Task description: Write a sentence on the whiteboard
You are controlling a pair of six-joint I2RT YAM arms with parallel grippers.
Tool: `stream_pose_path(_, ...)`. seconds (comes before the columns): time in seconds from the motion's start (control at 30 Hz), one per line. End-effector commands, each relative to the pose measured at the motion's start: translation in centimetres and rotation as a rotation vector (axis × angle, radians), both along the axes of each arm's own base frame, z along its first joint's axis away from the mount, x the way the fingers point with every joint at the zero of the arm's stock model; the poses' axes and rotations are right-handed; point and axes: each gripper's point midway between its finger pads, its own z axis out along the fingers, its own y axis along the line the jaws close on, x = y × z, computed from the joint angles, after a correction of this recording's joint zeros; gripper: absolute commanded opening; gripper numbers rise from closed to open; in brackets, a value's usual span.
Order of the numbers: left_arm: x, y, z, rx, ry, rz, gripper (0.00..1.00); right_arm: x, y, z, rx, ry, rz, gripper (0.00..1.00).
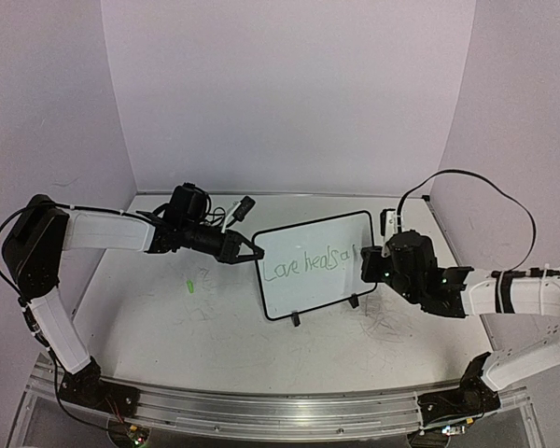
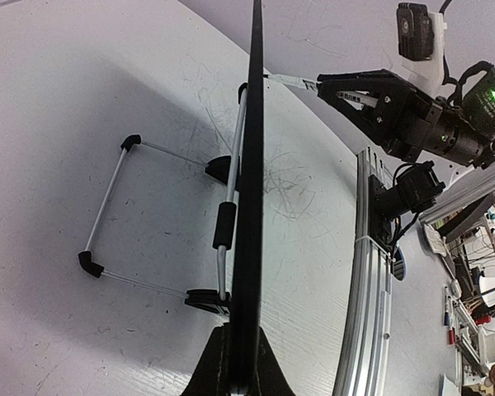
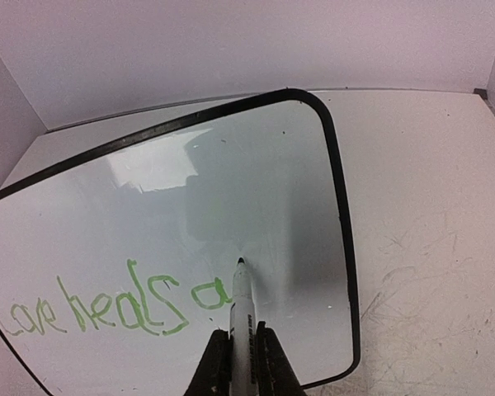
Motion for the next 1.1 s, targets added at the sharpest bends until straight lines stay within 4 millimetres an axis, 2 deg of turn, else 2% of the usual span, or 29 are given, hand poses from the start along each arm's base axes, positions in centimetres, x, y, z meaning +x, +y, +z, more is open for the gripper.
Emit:
stream_pose_path(0.0,-0.6,-0.2,2.5,-0.028,-0.030,-0.024,0.00,1.4,0.9,2.8,0.039,-0.068,0.006,0.00)
stream_pose_path(0.23,-0.5,-0.2,2.5,-0.028,-0.032,-0.025,0.00,1.7,1.3,2.7,0.041,-0.067,0.011,0.00)
stream_pose_path(0.43,-0.6,-0.2,2.5,-0.027,-0.030,-0.025,0.00,1.8,1.2,1.9,0.027,-0.052,0.007,0.00)
stream_pose_path(1.07,-0.6,-0.2,2.4,-0.026,-0.026,-0.028,0.00,0.4,0.5,-0.8,0.019,0.018,0.021,0.00)
